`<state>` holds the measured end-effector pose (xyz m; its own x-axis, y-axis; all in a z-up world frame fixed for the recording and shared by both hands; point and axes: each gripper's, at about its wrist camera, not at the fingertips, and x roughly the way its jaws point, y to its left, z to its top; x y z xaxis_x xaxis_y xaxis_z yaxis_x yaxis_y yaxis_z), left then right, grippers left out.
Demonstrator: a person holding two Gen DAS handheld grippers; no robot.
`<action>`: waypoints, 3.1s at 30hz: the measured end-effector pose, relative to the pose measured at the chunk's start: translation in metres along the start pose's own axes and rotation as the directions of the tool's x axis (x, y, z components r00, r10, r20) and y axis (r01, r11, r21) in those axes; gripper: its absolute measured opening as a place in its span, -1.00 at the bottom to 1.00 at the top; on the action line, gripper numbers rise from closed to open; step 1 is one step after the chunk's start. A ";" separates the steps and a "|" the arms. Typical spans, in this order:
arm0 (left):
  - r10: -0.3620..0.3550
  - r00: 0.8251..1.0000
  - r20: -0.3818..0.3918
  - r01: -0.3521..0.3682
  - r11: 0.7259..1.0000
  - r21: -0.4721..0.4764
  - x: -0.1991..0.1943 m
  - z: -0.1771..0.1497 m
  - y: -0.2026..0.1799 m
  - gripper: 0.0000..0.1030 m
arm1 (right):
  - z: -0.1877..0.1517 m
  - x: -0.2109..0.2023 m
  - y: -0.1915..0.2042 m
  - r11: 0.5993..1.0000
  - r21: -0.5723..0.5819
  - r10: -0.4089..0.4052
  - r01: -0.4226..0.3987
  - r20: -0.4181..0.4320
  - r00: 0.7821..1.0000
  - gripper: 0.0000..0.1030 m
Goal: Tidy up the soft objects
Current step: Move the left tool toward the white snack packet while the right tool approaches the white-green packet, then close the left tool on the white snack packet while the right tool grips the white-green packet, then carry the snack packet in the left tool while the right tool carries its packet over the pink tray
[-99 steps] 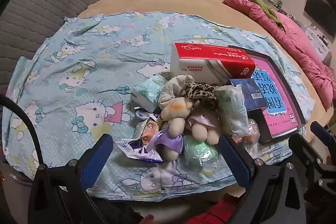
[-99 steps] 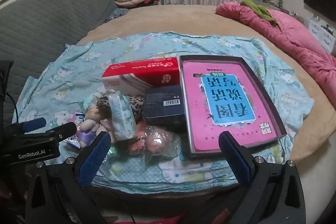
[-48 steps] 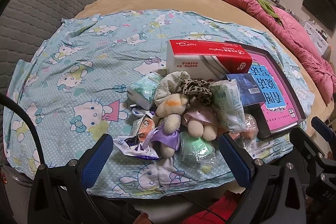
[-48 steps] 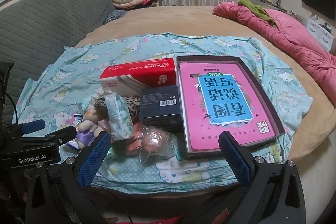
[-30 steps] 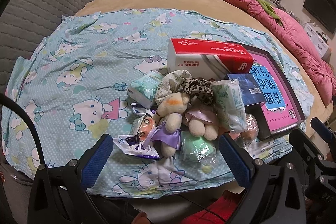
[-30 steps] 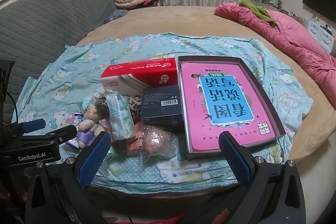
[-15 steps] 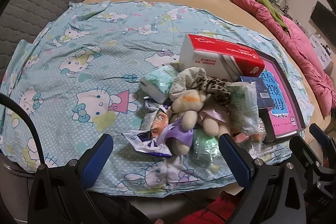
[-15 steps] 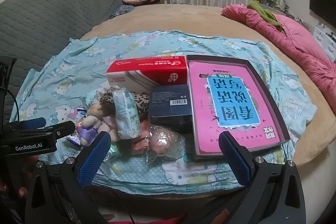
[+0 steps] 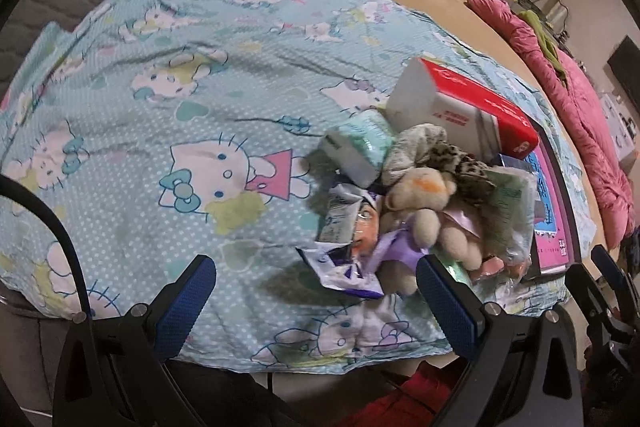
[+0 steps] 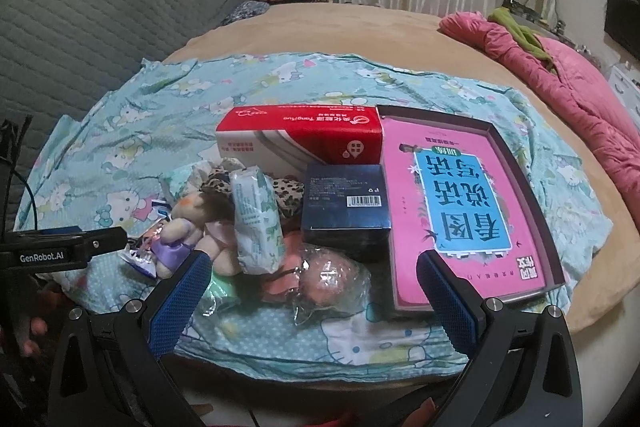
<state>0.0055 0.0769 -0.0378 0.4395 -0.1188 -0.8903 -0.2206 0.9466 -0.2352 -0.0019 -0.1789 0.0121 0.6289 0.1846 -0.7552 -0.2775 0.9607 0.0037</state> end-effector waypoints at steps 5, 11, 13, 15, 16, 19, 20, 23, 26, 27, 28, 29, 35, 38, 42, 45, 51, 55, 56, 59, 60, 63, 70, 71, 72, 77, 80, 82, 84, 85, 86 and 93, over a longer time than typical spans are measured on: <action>-0.039 0.998 -0.043 0.038 0.999 -0.022 0.015 0.007 0.008 0.91 | 0.006 0.006 0.008 0.999 -0.037 0.009 -0.009 0.001 1.000 0.99; -0.129 0.987 -0.094 0.123 0.990 -0.071 0.035 0.018 0.020 0.73 | 0.013 0.013 0.019 0.997 -0.082 0.014 -0.013 0.002 1.000 0.99; -0.173 0.978 -0.112 0.164 0.982 -0.092 0.042 0.021 0.022 0.60 | 0.015 0.017 0.021 0.996 -0.092 0.014 -0.014 0.004 1.000 0.99; -0.205 0.971 -0.127 0.191 0.975 -0.109 0.050 0.025 0.023 0.51 | 0.018 0.024 0.023 0.995 -0.103 0.010 -0.010 -0.003 1.000 0.99; -0.218 0.968 -0.128 0.204 0.972 -0.115 0.052 0.026 0.024 0.41 | 0.019 0.026 0.024 0.994 -0.108 0.011 -0.011 -0.004 1.000 0.98; -0.220 0.965 -0.143 0.205 0.972 -0.111 0.060 0.028 0.022 0.32 | 0.021 0.034 0.032 0.989 -0.148 0.009 -0.008 0.008 1.000 0.95; -0.229 0.962 -0.148 0.214 0.971 -0.110 0.061 0.029 0.021 0.30 | 0.022 0.036 0.034 0.987 -0.159 0.009 -0.008 0.008 1.000 0.92; -0.256 0.953 -0.164 0.243 0.965 -0.097 0.067 0.032 0.016 0.15 | 0.024 0.046 0.038 0.983 -0.183 0.010 -0.010 -0.003 1.000 0.70; -0.265 0.949 -0.169 0.251 0.963 -0.097 0.070 0.034 0.013 0.13 | 0.027 0.055 0.040 0.981 -0.193 0.003 -0.007 -0.019 1.000 0.43; -0.270 0.948 -0.169 0.257 0.962 -0.098 0.072 0.035 0.013 0.11 | 0.027 0.058 0.039 0.981 -0.193 0.005 -0.010 -0.024 1.000 0.41; -0.273 0.947 -0.171 0.259 0.961 -0.099 0.073 0.035 0.013 0.10 | 0.028 0.060 0.040 0.981 -0.195 0.005 -0.009 -0.025 1.000 0.34; -0.275 0.945 -0.176 0.261 0.960 -0.102 0.075 0.036 0.013 0.09 | 0.029 0.062 0.040 0.980 -0.198 0.006 -0.011 -0.028 1.000 0.28; -0.317 0.924 -0.214 0.290 0.945 -0.151 0.089 0.040 0.020 0.02 | 0.031 0.074 0.043 0.977 -0.208 0.023 -0.036 -0.061 0.998 -0.14; -0.333 0.914 -0.231 0.292 0.936 -0.194 0.098 0.043 0.024 0.01 | 0.032 0.075 0.043 0.977 -0.207 0.035 -0.048 -0.067 0.997 -0.27; -0.314 0.916 -0.249 0.280 0.946 -0.161 0.101 0.048 0.015 -0.25 | 0.032 0.076 0.042 0.977 -0.200 0.054 -0.068 -0.072 0.996 -0.37; -0.269 0.926 -0.264 0.248 0.962 -0.111 0.102 0.051 0.003 -0.30 | 0.033 0.075 0.039 0.979 -0.187 0.066 -0.078 -0.070 0.995 -0.42; -0.220 0.945 -0.243 0.214 0.976 -0.048 0.092 0.050 -0.009 -0.36 | 0.035 0.068 0.029 0.986 -0.142 0.081 -0.089 -0.058 0.995 -0.44; -0.234 0.947 -0.221 0.221 0.972 -0.082 0.082 0.049 0.000 -0.36 | 0.037 0.063 0.019 0.989 -0.094 0.108 -0.113 -0.054 0.993 -0.45; -0.237 0.948 -0.213 0.223 0.971 -0.090 0.079 0.050 0.003 -0.36 | 0.037 0.061 0.017 0.989 -0.082 0.120 -0.123 -0.049 0.992 -0.45; -0.251 0.950 -0.185 0.235 0.966 -0.103 0.066 0.048 0.011 -0.36 | 0.037 0.057 0.014 0.987 -0.062 0.145 -0.147 -0.040 0.989 -0.45; -0.251 0.951 -0.178 0.236 0.966 -0.105 0.063 0.048 0.013 -0.36 | 0.037 0.056 0.013 0.986 -0.057 0.152 -0.154 -0.036 0.988 -0.45; -0.249 0.955 -0.158 0.236 0.967 -0.098 0.052 0.049 0.013 -0.36 | 0.038 0.051 0.012 0.983 -0.039 0.178 -0.179 -0.027 0.984 -0.45; -0.235 0.963 -0.130 0.225 0.971 -0.085 0.031 0.044 0.018 -0.36 | 0.039 0.047 0.009 0.977 -0.012 0.211 -0.211 -0.015 0.977 -0.50; -0.234 0.964 -0.126 0.225 0.971 -0.085 0.029 0.043 0.019 -0.36 | 0.038 0.049 0.009 0.979 -0.014 0.204 -0.204 -0.021 0.979 -0.52; -0.236 0.964 -0.125 0.227 0.970 -0.082 0.027 0.043 0.018 -0.36 | 0.038 0.052 0.009 0.980 -0.017 0.199 -0.200 -0.029 0.980 -0.53; -0.245 0.964 -0.104 0.238 0.969 -0.070 0.015 0.045 0.012 -0.36 | 0.037 0.056 0.008 0.978 -0.006 0.209 -0.209 -0.046 0.977 -0.62; -0.247 0.965 -0.085 0.243 0.969 -0.052 0.006 0.047 0.006 -0.36 | 0.038 0.056 0.006 0.975 0.001 0.223 -0.223 -0.043 0.974 -0.63; -0.247 0.967 -0.066 0.245 0.969 -0.043 -0.001 0.049 0.003 -0.36 | 0.038 0.057 0.005 0.975 0.001 0.224 -0.224 -0.041 0.974 -0.64; -0.253 0.966 -0.051 0.251 0.967 -0.035 -0.009 0.052 -0.001 -0.36 | 0.038 0.056 0.004 0.973 0.007 0.233 -0.233 -0.038 0.972 -0.65; -0.255 0.966 -0.046 0.254 0.967 -0.028 -0.013 0.053 -0.003 -0.36 | 0.039 0.053 0.003 0.970 0.010 0.241 -0.241 -0.024 0.970 -0.66; -0.256 0.966 -0.042 0.255 0.967 -0.023 -0.015 0.054 -0.006 -0.36 | 0.041 0.049 0.002 0.969 0.007 0.247 -0.247 -0.011 0.969 -0.66; -0.280 0.960 -0.013 0.280 0.960 0.022 -0.032 0.063 -0.032 -0.36 | 0.051 0.028 -0.013 0.967 0.035 0.251 -0.253 0.054 0.967 -0.66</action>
<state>0.0533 0.0693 0.0224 0.4719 -0.3828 -0.7942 -0.0698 0.8818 -0.4665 0.0562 -0.1753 0.0238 0.5773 0.4305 -0.6939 -0.4021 0.8894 0.2173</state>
